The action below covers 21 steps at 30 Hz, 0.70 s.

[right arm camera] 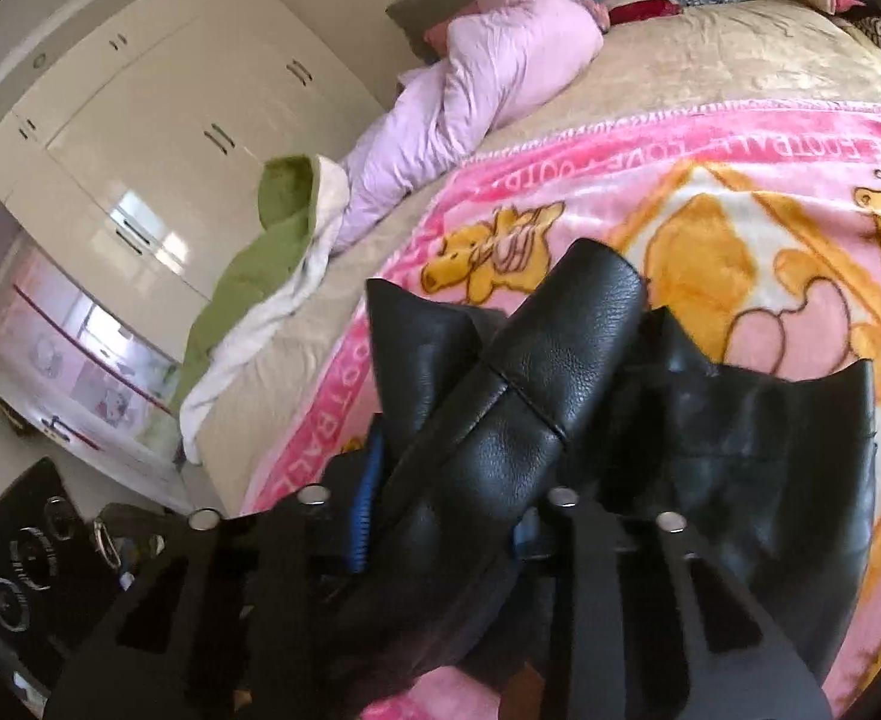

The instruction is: Fold large clothes

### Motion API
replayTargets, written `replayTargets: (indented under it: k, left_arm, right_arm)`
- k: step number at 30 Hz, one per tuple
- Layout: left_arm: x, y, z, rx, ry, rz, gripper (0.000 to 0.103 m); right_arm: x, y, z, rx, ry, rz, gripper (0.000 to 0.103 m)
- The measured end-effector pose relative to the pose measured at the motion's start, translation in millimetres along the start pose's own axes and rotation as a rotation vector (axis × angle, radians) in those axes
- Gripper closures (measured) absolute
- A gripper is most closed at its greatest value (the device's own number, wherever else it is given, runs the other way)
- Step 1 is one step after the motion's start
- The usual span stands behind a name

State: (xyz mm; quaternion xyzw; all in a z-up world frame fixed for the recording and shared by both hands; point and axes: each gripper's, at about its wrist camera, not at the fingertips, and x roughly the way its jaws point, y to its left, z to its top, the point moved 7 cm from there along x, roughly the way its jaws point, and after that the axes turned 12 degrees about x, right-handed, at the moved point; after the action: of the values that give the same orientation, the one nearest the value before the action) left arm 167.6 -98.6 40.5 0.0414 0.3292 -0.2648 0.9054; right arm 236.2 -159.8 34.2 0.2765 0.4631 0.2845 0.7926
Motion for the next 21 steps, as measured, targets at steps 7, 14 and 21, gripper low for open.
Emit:
replayTargets:
  k: [7, 14, 21]
  left_arm:
    - [-34, -21, 14, -0.030, -0.076, -0.124, 0.043]
    - [-22, 49, -9, -0.208, -0.057, 0.046, 0.037]
    - [75, 40, -71, -0.280, 0.190, -0.111, 0.037]
  right_arm:
    - [-29, -59, 22, 0.071, -0.051, 0.062, 0.084]
    - [-56, -129, 28, 0.178, -0.084, 0.101, 0.085]
    - [-54, -164, 15, 0.260, -0.042, 0.009, 0.065]
